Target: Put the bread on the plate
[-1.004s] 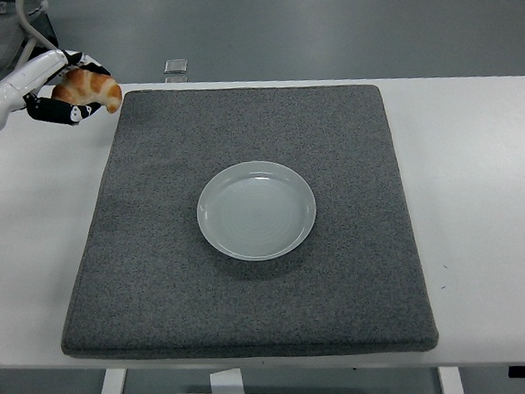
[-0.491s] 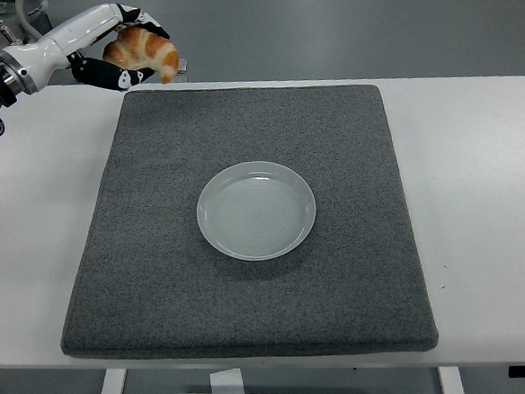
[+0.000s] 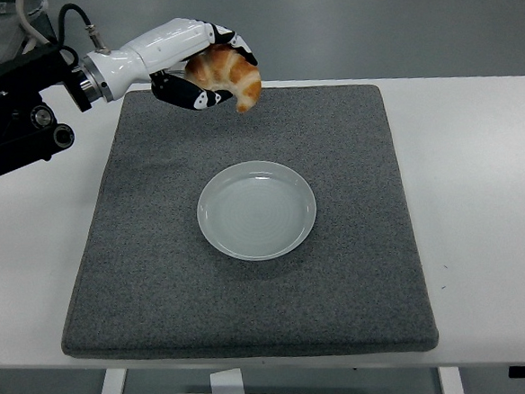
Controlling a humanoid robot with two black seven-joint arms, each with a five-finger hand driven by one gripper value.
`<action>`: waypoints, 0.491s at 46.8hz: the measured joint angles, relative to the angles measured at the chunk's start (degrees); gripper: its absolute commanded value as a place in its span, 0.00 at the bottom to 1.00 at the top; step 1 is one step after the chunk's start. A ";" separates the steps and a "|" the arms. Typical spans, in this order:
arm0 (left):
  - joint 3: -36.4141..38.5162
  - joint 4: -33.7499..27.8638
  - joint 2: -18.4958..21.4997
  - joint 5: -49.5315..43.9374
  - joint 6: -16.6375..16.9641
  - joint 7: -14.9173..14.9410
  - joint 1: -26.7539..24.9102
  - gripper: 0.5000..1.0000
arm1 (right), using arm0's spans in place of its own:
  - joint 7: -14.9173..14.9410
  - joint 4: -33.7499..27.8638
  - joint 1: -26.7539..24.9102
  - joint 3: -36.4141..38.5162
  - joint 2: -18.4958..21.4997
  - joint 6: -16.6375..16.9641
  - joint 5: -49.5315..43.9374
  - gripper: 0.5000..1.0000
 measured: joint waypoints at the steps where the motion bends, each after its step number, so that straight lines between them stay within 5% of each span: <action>1: 0.03 -0.04 -0.42 0.49 0.32 -0.01 0.15 0.00 | -0.01 0.00 -0.01 -0.01 0.00 0.00 0.00 0.86; 23: 0.38 5.35 -9.76 12.40 6.63 -0.02 11.00 0.00 | 0.00 0.00 0.01 -0.05 0.00 -0.01 -0.02 0.86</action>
